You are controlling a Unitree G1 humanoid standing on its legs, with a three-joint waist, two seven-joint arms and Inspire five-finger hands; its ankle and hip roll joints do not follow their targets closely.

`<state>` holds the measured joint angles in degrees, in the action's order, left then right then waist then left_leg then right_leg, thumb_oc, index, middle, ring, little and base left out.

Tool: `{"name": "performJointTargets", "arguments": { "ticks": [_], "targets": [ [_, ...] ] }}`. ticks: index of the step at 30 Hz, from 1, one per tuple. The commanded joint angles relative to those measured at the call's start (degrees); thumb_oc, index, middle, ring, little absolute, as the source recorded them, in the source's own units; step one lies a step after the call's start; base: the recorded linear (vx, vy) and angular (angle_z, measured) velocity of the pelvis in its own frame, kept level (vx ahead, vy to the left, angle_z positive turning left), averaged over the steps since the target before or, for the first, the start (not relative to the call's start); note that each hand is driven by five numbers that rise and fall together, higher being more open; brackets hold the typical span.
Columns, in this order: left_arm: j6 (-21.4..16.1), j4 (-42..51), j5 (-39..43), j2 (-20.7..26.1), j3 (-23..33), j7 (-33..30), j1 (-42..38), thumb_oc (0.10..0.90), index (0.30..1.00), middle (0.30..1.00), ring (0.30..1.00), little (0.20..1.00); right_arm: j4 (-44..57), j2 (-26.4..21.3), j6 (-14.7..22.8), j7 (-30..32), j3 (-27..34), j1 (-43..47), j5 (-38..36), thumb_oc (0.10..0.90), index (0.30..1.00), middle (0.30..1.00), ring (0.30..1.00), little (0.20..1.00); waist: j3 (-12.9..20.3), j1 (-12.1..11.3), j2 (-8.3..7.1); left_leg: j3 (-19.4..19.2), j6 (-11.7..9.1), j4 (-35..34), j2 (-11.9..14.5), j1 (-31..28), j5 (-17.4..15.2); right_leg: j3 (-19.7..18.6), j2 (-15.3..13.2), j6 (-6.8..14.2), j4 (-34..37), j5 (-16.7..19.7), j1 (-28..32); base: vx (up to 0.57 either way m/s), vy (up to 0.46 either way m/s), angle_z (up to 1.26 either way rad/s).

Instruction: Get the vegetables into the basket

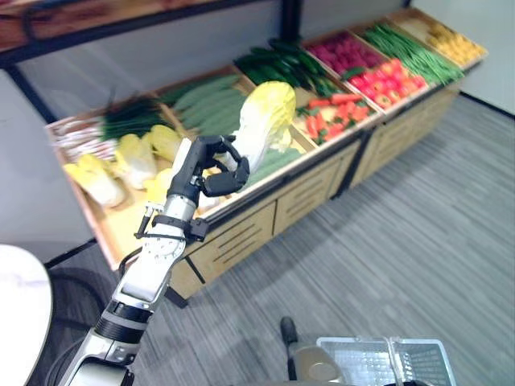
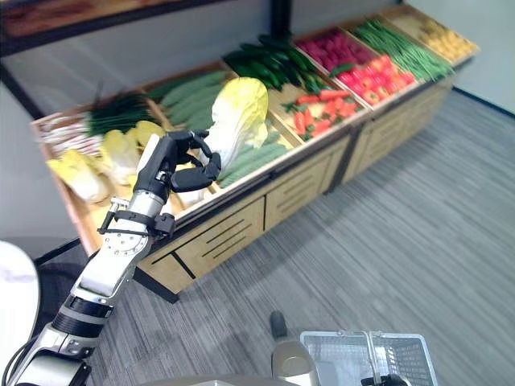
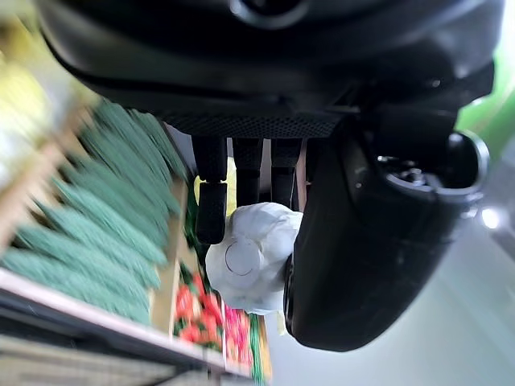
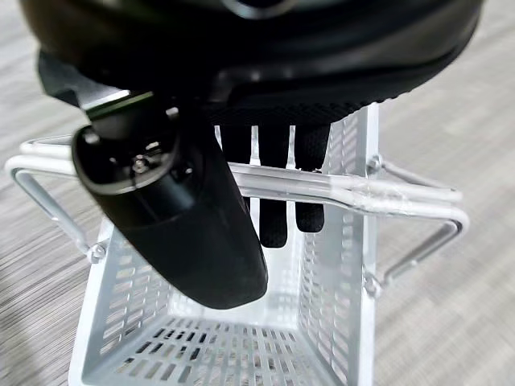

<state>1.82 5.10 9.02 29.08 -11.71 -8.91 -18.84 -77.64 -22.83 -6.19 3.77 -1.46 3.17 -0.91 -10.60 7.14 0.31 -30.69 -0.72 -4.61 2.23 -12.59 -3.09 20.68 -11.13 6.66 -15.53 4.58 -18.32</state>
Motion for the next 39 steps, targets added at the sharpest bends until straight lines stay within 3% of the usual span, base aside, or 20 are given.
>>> {"name": "performJointTargets", "arguments": {
  "ticks": [1,4,6,7,11,14,17,20,21,22,23,24,25,27,28,30,31,32,39],
  "targets": [
    [-6.1,6.1,1.2,1.8,4.3,-2.4,-7.2,0.400,0.300,0.300,0.300,0.300,1.5,-5.2,1.6,1.5,-3.6,1.0,1.0,0.400,0.300,0.300,0.300,0.300,1.9,-1.2,-1.39,0.3,-1.9,9.0,4.0,2.6,-5.3,5.9,-8.8,3.8,4.8,-2.0,16.1,0.03,-0.048,-1.22],
    [-5.9,6.9,0.5,2.3,5.4,-1.9,-5.1,0.400,0.300,0.300,0.300,0.300,2.5,-4.5,1.5,1.3,-4.8,1.9,2.5,0.400,0.300,0.300,0.300,0.300,2.1,-0.3,-2.42,-5.7,-3.4,9.1,4.4,0.3,-5.2,10.7,-10.8,5.2,9.9,2.5,15.7,0.07,-0.135,-1.13],
    [-5.9,7.0,0.6,2.4,5.6,-1.8,-4.9,0.400,0.300,0.300,0.300,0.300,2.6,-4.5,1.5,1.3,-5.0,2.0,2.5,0.400,0.300,0.300,0.300,0.300,2.2,-0.4,-2.40,-5.9,-3.5,9.0,4.5,0.3,-5.2,10.5,-10.6,5.2,10.2,2.8,15.7,0.09,-0.166,-1.52],
    [-6.0,6.6,1.2,2.0,5.3,-2.4,-5.1,0.400,0.300,0.300,0.300,0.300,2.9,-3.8,1.3,1.3,-4.7,1.7,2.4,0.400,0.300,0.300,0.300,0.300,1.6,1.0,-2.38,-7.2,-4.7,9.6,6.1,-1.4,-5.4,13.0,-12.7,6.2,11.1,5.7,12.9,0.14,-0.229,-1.31],
    [-6.0,5.5,1.1,0.8,3.4,-2.1,-6.3,0.400,0.300,0.300,0.300,0.300,2.6,-3.0,1.4,1.9,-4.0,-0.3,1.1,0.400,0.300,0.300,0.300,0.300,2.5,1.9,-2.84,-6.4,-6.1,10.2,7.3,-2.5,-5.1,11.3,-11.1,6.1,13.2,5.6,14.4,0.14,-0.217,-0.82],
    [-6.1,4.9,2.1,-0.3,2.7,-1.7,-6.2,0.400,0.300,0.300,0.300,0.300,2.3,-3.0,1.6,2.0,-3.3,-1.5,-0.1,0.400,0.300,0.300,0.300,0.300,3.1,2.9,-2.19,-5.4,-7.0,10.8,8.5,-2.9,-4.3,10.3,-9.2,5.4,13.7,4.7,14.9,0.13,-0.160,-0.13],
    [-6.1,4.8,3.6,-1.2,2.4,-2.0,-6.2,0.400,0.300,0.300,0.300,0.300,1.5,-3.6,1.7,2.6,-2.8,-2.1,-1.7,0.400,0.300,0.300,0.300,0.300,3.7,4.3,0.30,-2.6,-10.0,12.8,11.9,-3.2,0.8,8.8,-4.1,2.6,12.6,0.2,15.1,0.20,-0.229,-0.22],
    [-6.1,4.8,3.9,-1.6,2.4,-2.0,-6.0,0.400,0.300,0.300,0.300,0.300,1.2,-4.0,1.8,2.7,-2.9,-2.0,-2.0,0.400,0.300,0.300,0.300,0.300,3.2,4.3,1.27,-0.2,-12.3,18.5,15.2,-1.6,5.5,8.0,-1.0,0.2,12.0,-2.9,15.7,0.16,-0.230,-0.28],
    [-6.2,5.1,4.1,-1.5,2.7,-2.0,-5.3,0.400,0.300,0.300,0.300,0.300,1.5,-4.4,2.0,2.7,-3.4,-1.6,-2.3,0.400,0.300,0.300,0.300,0.300,2.5,3.6,1.39,5.1,-13.4,25.1,17.2,0.7,10.5,6.8,1.9,-2.3,12.4,-5.4,16.9,0.19,-0.293,-0.34],
    [-6.2,5.5,4.4,-1.4,3.2,-2.2,-4.5,0.400,0.300,0.300,0.300,0.300,1.7,-4.8,2.0,2.7,-4.0,-1.1,-2.1,0.400,0.300,0.300,0.300,0.300,1.9,2.9,0.71,7.8,-11.9,27.8,17.2,2.3,13.0,6.8,2.6,-3.9,12.3,-5.4,17.2,0.22,-0.267,-0.67],
    [-6.3,5.9,4.5,-1.2,3.9,-2.4,-3.5,0.400,0.300,0.300,0.300,0.300,1.9,-5.1,2.0,2.6,-4.8,-0.4,-1.8,0.400,0.300,0.300,0.300,0.300,1.5,1.8,-0.02,13.2,-10.6,30.0,15.0,4.3,12.4,4.9,3.1,-4.5,12.5,-6.0,17.6,0.09,-0.102,-0.78],
    [-6.2,5.9,4.5,-1.2,3.9,-2.4,-3.5,0.400,0.300,0.300,0.300,0.300,1.9,-5.1,2.0,2.6,-4.8,-0.3,-1.8,0.400,0.300,0.300,0.300,0.300,1.5,2.0,-0.08,13.5,-10.6,30.5,15.0,4.6,12.2,5.0,3.0,-4.6,12.4,-6.1,17.5,0.16,-0.068,-0.78],
    [-6.2,6.5,4.3,-1.2,4.6,-2.6,-1.4,0.400,0.300,0.300,0.300,0.300,2.4,-5.3,2.1,2.5,-6.2,0.9,-1.3,0.400,0.300,0.300,0.300,0.300,1.3,-0.1,-1.29,19.4,-8.0,30.6,9.6,7.9,8.2,1.7,3.1,-4.7,12.7,-6.6,18.0,0.16,-0.072,-0.77],
    [-5.8,7.0,4.2,-1.1,5.9,-2.2,0.9,0.400,0.300,0.300,0.300,0.300,2.7,-5.5,2.0,1.9,-7.7,1.9,-0.4,0.400,0.300,0.300,0.300,0.300,0.8,-2.3,-2.43,22.2,-6.0,29.5,7.0,11.6,4.7,-2.2,4.1,-3.8,13.1,-7.1,19.4,0.28,-0.083,-1.35],
    [-5.8,7.6,4.4,-1.0,6.0,-1.7,2.3,0.400,0.300,0.300,0.300,0.300,3.4,-6.5,2.0,1.7,-7.5,2.3,-0.5,0.400,0.300,0.300,0.300,0.300,0.3,-3.4,-2.63,22.1,-5.7,23.7,8.5,14.1,3.3,-3.5,4.0,-2.5,13.9,-7.5,21.1,0.32,0.005,-1.59],
    [-5.7,7.7,4.6,-0.9,5.8,-1.3,2.7,0.400,0.300,0.300,0.300,0.300,4.1,-7.0,2.1,1.6,-7.5,2.6,-0.6,0.400,0.300,0.300,0.300,0.300,0.2,-4.3,-2.90,23.2,-5.7,19.3,7.1,15.1,3.0,-4.1,3.4,-2.0,14.9,-7.0,22.1,0.23,0.038,-0.70],
    [-6.1,8.3,4.3,-0.9,6.1,-1.2,4.0,0.400,0.300,0.300,0.300,0.300,5.2,-7.4,2.5,1.7,-8.1,3.5,-0.6,0.400,0.300,0.300,0.300,0.300,-0.3,-6.2,-2.29,27.6,-6.3,13.4,4.1,16.9,4.7,-5.6,4.4,-1.5,15.9,-7.0,23.1,0.21,0.011,-0.26],
    [-5.8,9.2,4.3,0.0,7.2,-0.7,6.2,0.400,0.300,0.300,0.300,0.300,6.3,-7.7,2.7,1.5,-8.6,4.4,-0.5,0.400,0.300,0.300,0.300,0.300,-0.3,-7.1,-2.08,31.4,-6.5,11.3,2.8,16.6,4.8,-8.1,4.9,-1.4,15.4,-7.4,23.6,0.22,0.010,-0.63],
    [-4.8,11.7,5.0,-0.3,7.4,1.5,10.0,0.400,0.300,0.300,0.300,0.300,8.5,-8.2,2.5,0.5,-9.2,4.7,-0.2,0.400,0.300,0.300,0.300,0.300,2.7,-6.8,-1.77,28.4,-5.5,1.5,3.1,7.9,4.8,-8.6,5.0,-0.9,18.4,-6.5,26.5,0.14,0.057,-0.46]
  ]
}}
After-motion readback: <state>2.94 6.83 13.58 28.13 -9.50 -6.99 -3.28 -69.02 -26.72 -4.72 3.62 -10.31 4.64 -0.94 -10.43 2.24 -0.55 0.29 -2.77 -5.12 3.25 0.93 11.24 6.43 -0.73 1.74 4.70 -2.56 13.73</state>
